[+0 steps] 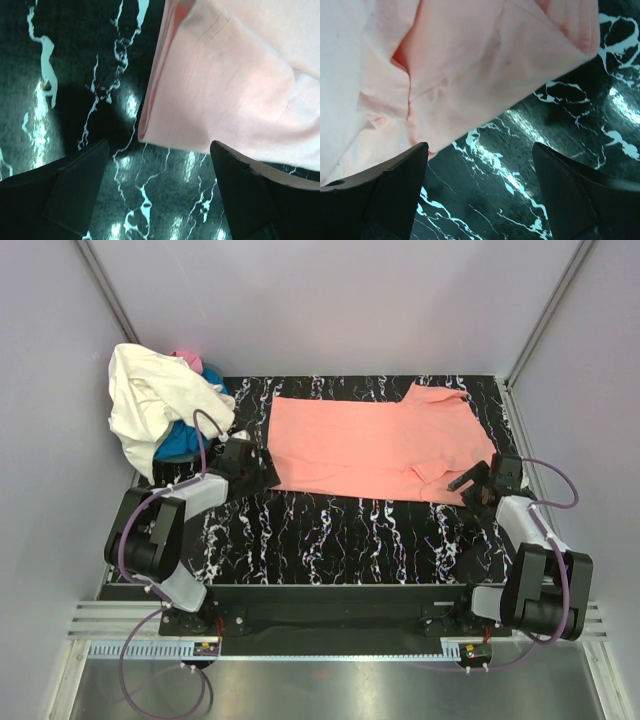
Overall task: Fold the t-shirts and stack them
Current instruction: Fold the tshirt
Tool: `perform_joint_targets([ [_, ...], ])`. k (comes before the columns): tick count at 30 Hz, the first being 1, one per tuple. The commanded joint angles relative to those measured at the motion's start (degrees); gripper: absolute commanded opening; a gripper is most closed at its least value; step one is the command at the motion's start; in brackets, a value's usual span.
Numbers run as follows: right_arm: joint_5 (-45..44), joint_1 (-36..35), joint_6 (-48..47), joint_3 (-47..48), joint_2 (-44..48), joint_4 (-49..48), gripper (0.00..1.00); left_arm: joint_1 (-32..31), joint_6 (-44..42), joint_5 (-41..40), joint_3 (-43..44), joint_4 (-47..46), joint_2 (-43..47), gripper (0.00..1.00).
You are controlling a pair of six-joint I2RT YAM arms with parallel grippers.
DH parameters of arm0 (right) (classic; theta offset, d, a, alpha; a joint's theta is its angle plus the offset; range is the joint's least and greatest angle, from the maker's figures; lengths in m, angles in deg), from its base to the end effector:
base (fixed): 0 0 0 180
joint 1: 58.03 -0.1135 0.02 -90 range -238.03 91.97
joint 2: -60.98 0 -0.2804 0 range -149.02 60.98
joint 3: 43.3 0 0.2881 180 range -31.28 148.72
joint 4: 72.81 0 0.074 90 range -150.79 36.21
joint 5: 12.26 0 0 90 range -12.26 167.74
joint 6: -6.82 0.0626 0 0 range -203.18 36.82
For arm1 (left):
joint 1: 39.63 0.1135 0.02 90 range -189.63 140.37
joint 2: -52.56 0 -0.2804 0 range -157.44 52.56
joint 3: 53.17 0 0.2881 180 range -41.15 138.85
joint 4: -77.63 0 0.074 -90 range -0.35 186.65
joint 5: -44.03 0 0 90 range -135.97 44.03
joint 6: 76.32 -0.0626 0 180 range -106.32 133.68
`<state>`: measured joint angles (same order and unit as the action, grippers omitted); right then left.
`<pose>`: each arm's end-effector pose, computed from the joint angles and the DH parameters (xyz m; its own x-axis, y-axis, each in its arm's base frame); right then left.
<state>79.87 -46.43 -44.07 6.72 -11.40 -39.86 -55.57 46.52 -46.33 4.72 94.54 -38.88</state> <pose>0.2740 -0.0539 0.1589 -0.5113 0.7485 -0.4223 0.6479 0.6586 0.3827 0.3406 -0.0969 0.1292 -0.7699 -0.3441 -0.5375 -0.1746 0.9236 -0.3412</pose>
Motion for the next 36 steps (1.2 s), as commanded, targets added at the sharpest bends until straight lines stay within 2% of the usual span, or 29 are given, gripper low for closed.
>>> perform_joint_targets([
  [1, 2.9, 1.9, 0.7, 0.6, -3.4, -6.7, 0.92, 0.3, 1.0, 1.2, 1.1, -4.7, -2.4, 0.88],
  [3, 3.9, 3.0, 0.9, 0.5, -5.6, -8.5, 0.89, 0.3, 0.9, 1.5, 1.5, -4.7, -3.2, 0.76],
  [4, 3.9, 3.3, 1.0, 0.6, -7.2, -9.4, 0.88, 0.3, 1.0, 1.8, 1.5, -6.3, -3.7, 0.67],
  [5, 4.2, 3.4, 1.4, 0.5, -8.0, -10.0, 0.87, 0.3, 1.1, 1.7, 1.4, -6.8, -3.9, 0.47],
  [8, 4.1, 3.8, 1.7, 0.0, -10.3, -12.0, 0.73, 0.3, 1.1, 1.0, 1.4, -5.9, -3.7, 0.13],
  [11, 3.4, 4.2, 1.6, -0.6, -11.1, -12.7, 0.54, 0.6, 0.6, -0.9, 0.6, -5.1, -1.7, 0.00],
  [12, 3.1, 4.3, 1.7, -1.1, -10.9, -12.8, 0.43, 0.7, 0.8, -1.4, 0.3, -5.1, -1.1, 0.00],
  [16, 1.0, 4.8, 1.6, -1.5, -8.8, -11.1, 0.21, 2.2, 1.0, -2.4, -2.4, -2.6, 4.2, 0.00],
  [20, -3.2, 4.9, 1.8, -2.4, -5.2, -8.6, 0.11, 2.5, 0.9, -3.3, -7.6, -0.3, 11.2, 0.00],
  [25, -5.8, 5.3, 2.3, -4.1, -0.9, -6.2, 0.11, 2.5, 0.9, -3.9, -11.7, 2.3, 18.6, 0.00],
  [26, -5.5, 5.4, 2.3, -4.2, -0.4, -5.7, 0.13, 2.5, 1.1, -3.3, -12.9, 2.6, 19.3, 0.04],
  [28, -4.0, 5.4, 2.5, -4.3, 1.7, -4.9, 0.44, 2.4, 1.3, -2.4, -14.2, 2.9, 21.7, 0.22],
  [29, -3.5, 5.3, 2.5, -4.4, 2.7, -4.8, 0.64, 2.3, 1.4, -1.7, -14.7, 3.2, 22.6, 0.55],
  [30, -3.2, 5.3, 2.6, -4.4, 4.7, -4.4, 0.85, 2.3, 1.6, -1.2, -14.9, 3.8, 23.6, 0.67],
  [32, -2.4, 5.3, 2.3, -4.0, 6.6, -3.1, 0.90, 1.7, 1.4, -1.3, -15.1, 5.5, 26.9, 0.86],
  [36, 2.2, 5.3, 0.8, -2.5, 12.2, -2.7, 0.91, -0.7, 0.6, -6.3, -16.5, 7.8, 33.9, 0.91],
])
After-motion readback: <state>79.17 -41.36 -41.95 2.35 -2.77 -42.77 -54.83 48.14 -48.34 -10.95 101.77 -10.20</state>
